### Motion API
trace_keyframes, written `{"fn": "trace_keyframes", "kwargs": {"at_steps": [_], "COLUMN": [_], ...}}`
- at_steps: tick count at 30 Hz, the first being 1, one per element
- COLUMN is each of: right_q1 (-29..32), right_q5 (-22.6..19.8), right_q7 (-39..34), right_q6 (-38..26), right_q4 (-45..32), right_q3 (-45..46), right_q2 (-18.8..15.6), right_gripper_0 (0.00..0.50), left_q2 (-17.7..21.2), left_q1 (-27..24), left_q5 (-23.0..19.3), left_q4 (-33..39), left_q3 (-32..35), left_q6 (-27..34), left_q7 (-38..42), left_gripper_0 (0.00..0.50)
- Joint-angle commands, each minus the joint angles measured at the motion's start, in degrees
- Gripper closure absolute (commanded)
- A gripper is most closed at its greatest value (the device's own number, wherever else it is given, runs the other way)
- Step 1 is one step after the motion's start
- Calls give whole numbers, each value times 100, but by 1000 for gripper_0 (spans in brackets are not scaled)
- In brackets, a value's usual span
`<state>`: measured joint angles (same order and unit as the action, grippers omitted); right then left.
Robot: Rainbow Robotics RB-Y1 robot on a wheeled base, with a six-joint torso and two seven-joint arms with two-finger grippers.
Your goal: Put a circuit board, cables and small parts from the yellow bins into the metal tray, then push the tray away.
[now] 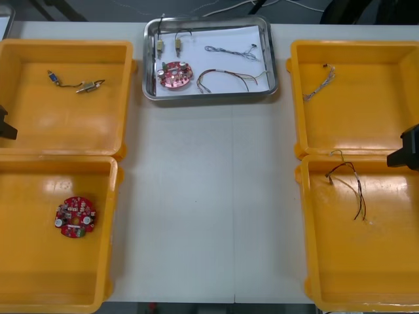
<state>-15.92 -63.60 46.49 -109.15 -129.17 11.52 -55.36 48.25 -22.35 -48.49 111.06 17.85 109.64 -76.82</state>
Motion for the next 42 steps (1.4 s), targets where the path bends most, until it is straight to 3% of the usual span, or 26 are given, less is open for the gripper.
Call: {"fn": "trace_keyframes", "kwargs": {"at_steps": [1,12,18,29,42], "right_q1": [300,933,1478,1531,1531], "right_q5": [181,313,489,559,524], "right_q7": [53,360,536,1187,1151], "right_q6": [-71,-53,324,702,562], "right_q4": [-363,-802,-1128,-855,-846], "right_q3": [175,315,386,359,359], "right_q2": [-229,-229,-229,-212,-150], "right_gripper_0": [0,0,0,0,0], "left_q2": [282,282,282,282,282], "left_q1": [90,90,90,90,90], "left_q5": [50,50,50,50,50], "left_q4": [153,153,153,153,153], "left_q3": [114,114,114,114,114], "left_q6": [36,36,36,36,36], "left_q7": [510,510,510,510,510], "left_gripper_0": [0,0,0,0,0]}}
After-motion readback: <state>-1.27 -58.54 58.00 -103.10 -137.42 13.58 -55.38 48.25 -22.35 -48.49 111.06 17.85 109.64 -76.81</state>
